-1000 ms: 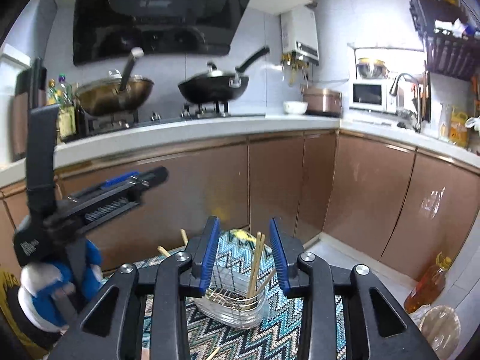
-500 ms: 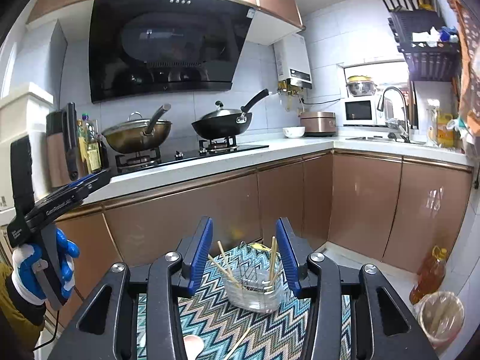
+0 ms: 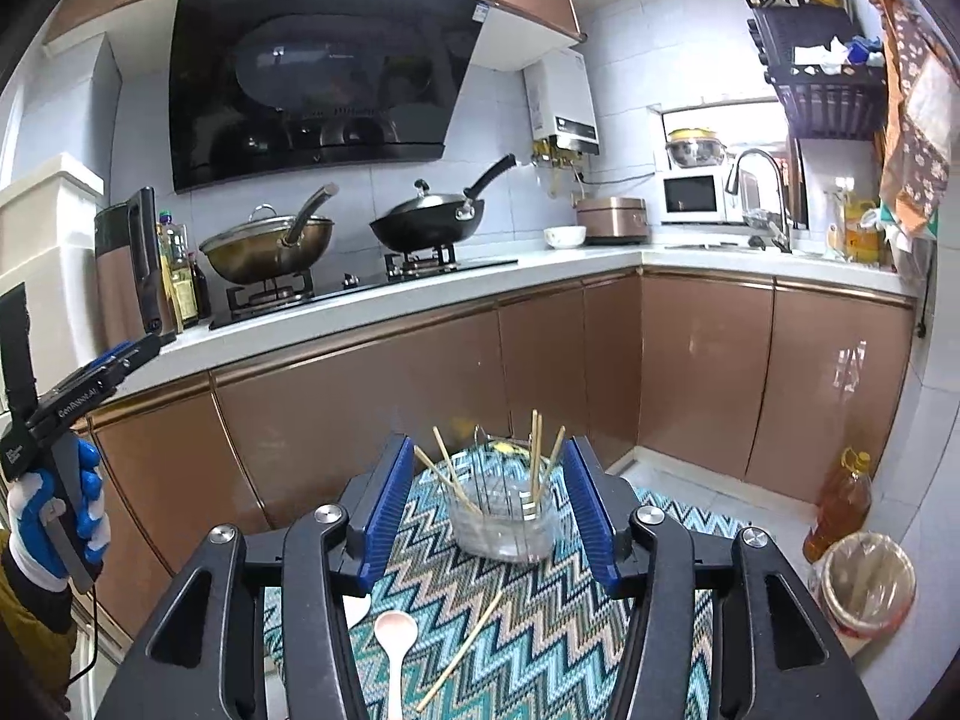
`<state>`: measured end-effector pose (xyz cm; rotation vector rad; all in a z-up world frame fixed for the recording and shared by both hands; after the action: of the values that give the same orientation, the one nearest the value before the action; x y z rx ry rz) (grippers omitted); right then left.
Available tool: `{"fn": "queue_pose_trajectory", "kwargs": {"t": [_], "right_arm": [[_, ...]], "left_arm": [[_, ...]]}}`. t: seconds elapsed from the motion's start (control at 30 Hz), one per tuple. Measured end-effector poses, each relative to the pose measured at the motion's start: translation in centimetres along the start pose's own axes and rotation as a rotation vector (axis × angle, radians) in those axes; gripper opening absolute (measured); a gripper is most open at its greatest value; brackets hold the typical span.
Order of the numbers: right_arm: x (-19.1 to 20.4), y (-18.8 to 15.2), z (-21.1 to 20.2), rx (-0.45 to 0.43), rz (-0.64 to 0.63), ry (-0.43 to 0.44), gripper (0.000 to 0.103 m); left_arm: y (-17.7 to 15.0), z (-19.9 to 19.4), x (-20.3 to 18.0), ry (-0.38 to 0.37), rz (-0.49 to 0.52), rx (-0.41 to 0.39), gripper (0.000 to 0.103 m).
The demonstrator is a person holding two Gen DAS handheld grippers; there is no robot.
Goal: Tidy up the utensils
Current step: 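Move both tools back down toward the spoons and loose chopstick on the cloth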
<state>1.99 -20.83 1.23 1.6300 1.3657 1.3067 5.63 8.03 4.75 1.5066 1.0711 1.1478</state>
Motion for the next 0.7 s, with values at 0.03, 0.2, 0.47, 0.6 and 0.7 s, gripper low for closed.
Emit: {"fn": "queue_pose_trajectory", "kwargs": {"t": [0.03,0.2,0.47,0.6,0.7], "right_arm": [[0.0,-0.2,0.0,0.005,0.002,-0.004,0.051],[-0.3,-1.7,0.2,0.048,0.021,-0.016,0.051],[-0.6,-3.8,2.2,0.131,0.04,-0.026,0.051],[-0.8,-4.9,3.5,0.179,0.04,-0.029,0.051],[-1.0,-5.9,4.7,0.218,0.047,-0.03,0.052]], "left_arm": [[-0.3,-0.2,0.1,-0.009,-0.003,0.003,0.075],[-1.9,0.1,0.6,-0.041,-0.02,0.038,0.075],[-5.8,2.2,1.2,-0.083,-0.046,0.167,0.075],[-7.7,3.1,1.3,-0.087,-0.044,0.218,0.075],[-9.2,3.8,1.4,-0.105,-0.054,0.26,0.075]]}}
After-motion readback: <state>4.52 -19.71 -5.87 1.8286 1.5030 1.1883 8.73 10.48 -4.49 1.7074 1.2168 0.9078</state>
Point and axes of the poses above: each gripper's, at about its wrist camera, not at the fingertips, and z roughly the way its jaws point, x to its left, y to its top, the point moved 3 cm from there along z, roughly the way its jaws point, and after that the axes turned 12 degrees about z, right-handed, at the moved point
